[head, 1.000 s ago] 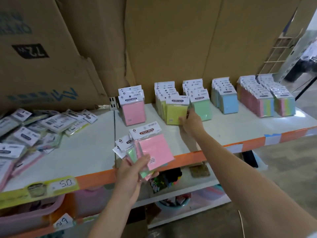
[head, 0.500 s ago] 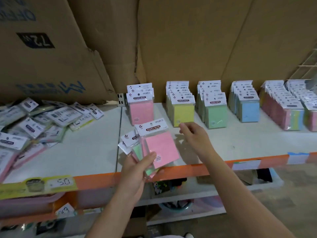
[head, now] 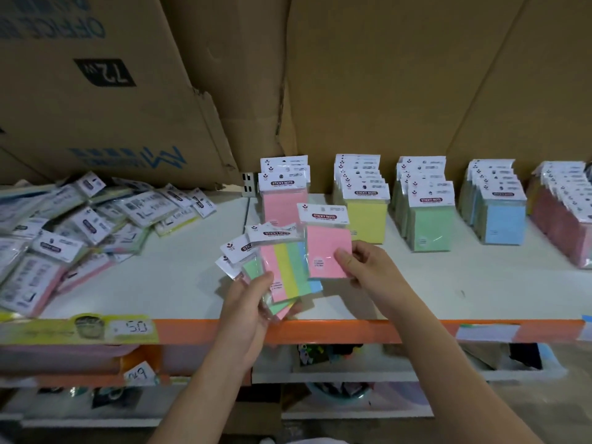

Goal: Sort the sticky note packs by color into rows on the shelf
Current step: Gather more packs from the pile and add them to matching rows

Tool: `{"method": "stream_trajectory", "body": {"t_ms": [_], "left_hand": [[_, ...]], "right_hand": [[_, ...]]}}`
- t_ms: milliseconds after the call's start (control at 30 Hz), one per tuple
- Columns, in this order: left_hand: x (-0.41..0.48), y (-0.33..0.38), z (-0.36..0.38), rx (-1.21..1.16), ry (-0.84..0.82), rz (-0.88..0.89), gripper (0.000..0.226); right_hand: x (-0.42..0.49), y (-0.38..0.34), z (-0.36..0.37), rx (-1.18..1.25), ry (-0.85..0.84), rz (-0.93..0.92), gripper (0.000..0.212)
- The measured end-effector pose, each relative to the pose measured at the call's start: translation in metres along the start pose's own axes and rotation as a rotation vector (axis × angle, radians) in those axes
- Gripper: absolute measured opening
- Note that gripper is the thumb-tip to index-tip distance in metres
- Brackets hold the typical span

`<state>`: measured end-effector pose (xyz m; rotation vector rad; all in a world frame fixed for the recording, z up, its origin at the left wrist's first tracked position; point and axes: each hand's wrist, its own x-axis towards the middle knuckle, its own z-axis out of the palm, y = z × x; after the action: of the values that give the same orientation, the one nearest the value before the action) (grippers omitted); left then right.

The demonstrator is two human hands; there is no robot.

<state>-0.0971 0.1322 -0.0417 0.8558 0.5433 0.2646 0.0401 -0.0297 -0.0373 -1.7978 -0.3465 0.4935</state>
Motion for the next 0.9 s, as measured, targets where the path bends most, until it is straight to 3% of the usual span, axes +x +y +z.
{"method": "stream_trajectory", "body": {"t_ms": [133, 333, 533, 767, 833, 900], "left_hand": [[0.001, 0.004, -0.008, 0.032, 0.045, 0.013, 0.032], [0.000, 0.013, -0.023, 0.017, 0.146, 0.020, 0.020], [-0.011, 0.020, -0.032, 0.010, 0.182, 0.040, 0.020], [-0.022, 0.020, -0.031, 0.039, 0.120, 0.040, 0.019], [-0.023, 0.018, -0.028, 0.018, 0.080, 0.025, 0.021], [-0.022, 0.012, -0.022, -0.010, 0.038, -0.006, 0.023]], "right_hand": [[0.005, -0.002, 0.013, -0.007, -0.029, -0.031, 0.017], [0.057, -0.026, 0.049, -0.195, 0.168, -0.140, 0.007], [0.086, -0.017, 0.075, -0.420, 0.221, -0.145, 0.027], [0.081, -0.017, 0.085, -0.472, 0.320, -0.048, 0.048], [0.065, -0.022, 0.079, -0.447, 0.336, -0.068, 0.045], [0.038, -0.024, 0.065, -0.407, 0.307, -0.109, 0.027]]}}
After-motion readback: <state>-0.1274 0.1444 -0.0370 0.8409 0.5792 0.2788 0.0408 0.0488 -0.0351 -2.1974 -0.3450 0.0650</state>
